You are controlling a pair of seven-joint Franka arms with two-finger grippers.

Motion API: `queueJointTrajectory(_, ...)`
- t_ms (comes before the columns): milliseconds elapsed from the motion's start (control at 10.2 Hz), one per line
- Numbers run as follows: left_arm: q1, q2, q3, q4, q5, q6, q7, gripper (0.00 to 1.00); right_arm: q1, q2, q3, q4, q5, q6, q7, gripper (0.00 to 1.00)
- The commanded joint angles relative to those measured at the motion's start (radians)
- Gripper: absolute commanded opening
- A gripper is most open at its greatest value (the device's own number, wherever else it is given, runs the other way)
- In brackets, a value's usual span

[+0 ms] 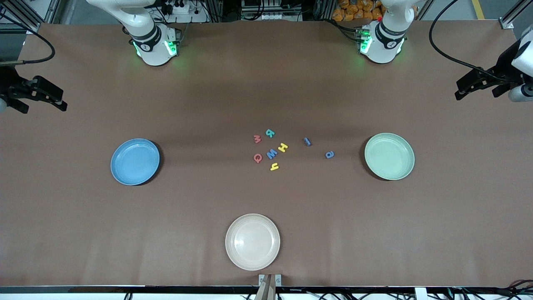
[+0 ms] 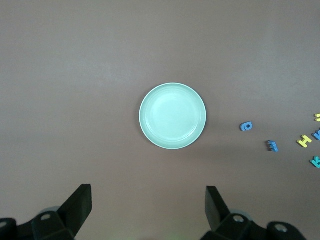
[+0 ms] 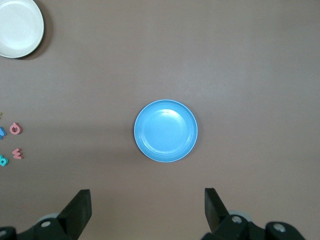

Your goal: Sort uppercase to blue plate, lowercase to green plate

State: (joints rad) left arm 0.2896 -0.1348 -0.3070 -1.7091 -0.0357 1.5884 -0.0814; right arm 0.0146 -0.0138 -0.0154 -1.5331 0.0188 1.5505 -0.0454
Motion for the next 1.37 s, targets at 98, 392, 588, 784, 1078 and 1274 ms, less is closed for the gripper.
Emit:
queueJointTrajectory(98,0.006,-0.005,-0.001,0.006,-0.013,-0.008,-0.018,1.00,-0.018,-0.005,-0.011,0.004,-0.005,-0.009,0.004,1.00)
queueJointTrajectory(392,0.008,-0.003,0.000,0.016,-0.009,-0.054,-0.018,1.00,-0.018,-0.003,-0.012,-0.001,-0.005,-0.041,0.009,1.00)
queueJointTrajectory(588,0.005,-0.003,-0.001,0.016,-0.013,-0.059,-0.014,1.00,-0.018,-0.005,-0.012,-0.015,-0.005,-0.043,0.007,1.00)
queueJointTrajectory(784,0.005,-0.003,-0.003,0.017,-0.013,-0.061,-0.003,1.00,-0.016,-0.003,-0.011,-0.015,-0.003,-0.046,0.006,1.00)
queueJointTrajectory(1078,0.002,-0.002,-0.004,0.016,-0.016,-0.061,-0.017,1.00,-0.007,0.011,-0.011,-0.025,-0.003,-0.040,0.004,1.00)
queueJointTrajectory(1274,-0.001,0.001,-0.010,0.005,-0.018,-0.061,-0.018,1.00,0.030,0.044,-0.008,-0.024,-0.003,-0.032,0.004,1.00)
